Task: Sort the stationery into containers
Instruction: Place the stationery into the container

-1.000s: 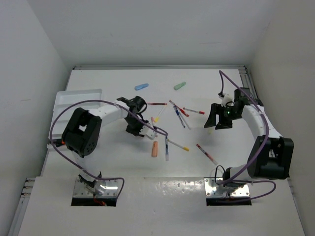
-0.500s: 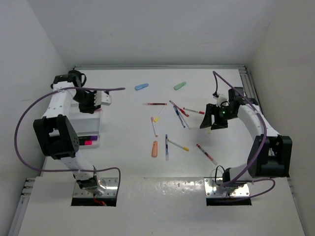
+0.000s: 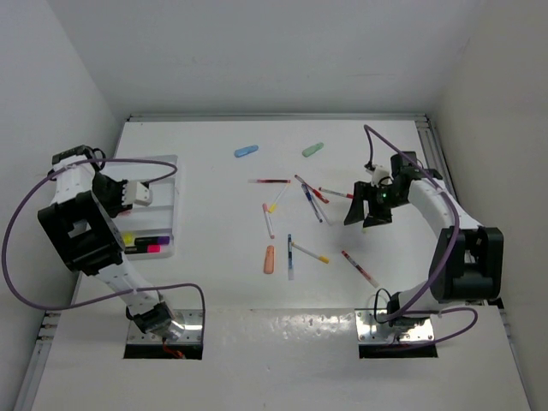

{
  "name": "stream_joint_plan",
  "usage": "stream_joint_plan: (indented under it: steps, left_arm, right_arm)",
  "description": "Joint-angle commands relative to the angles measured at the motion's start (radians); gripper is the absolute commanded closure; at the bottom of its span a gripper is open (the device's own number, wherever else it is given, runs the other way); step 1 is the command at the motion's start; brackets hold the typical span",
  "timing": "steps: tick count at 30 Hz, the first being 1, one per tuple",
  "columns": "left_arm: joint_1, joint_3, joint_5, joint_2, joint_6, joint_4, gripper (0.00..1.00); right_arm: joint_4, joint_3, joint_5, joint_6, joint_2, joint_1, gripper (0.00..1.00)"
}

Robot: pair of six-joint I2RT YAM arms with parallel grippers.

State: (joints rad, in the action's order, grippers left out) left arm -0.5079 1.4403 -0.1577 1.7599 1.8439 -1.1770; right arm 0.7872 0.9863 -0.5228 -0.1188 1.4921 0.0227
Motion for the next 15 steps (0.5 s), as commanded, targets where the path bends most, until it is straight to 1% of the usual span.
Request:
stream_joint_plan:
  steps: [1,5,10,15]
  left_arm:
    - [-0.023,-0.009,0.035,0.01,0.083,0.069,0.91]
    - [-0.04,0.015,0.05,0.052,0.083,0.085,0.9]
    - [-0.052,0.0,0.086,0.092,0.083,0.138,0.88]
    - [-0.066,-0.017,0.09,0.119,0.081,0.175,0.87]
  right_arm:
    - [-0.013,0.046,0.006,-0.019,0.01,-0.007,0.32]
    - [0.006,0.067,0.007,-0.024,0.033,-0.012,0.32]
    - [0.021,0.087,0.01,-0.025,0.046,-0.013,0.32]
    - [0.04,0.098,0.023,-0.013,0.048,-0.013,0.32]
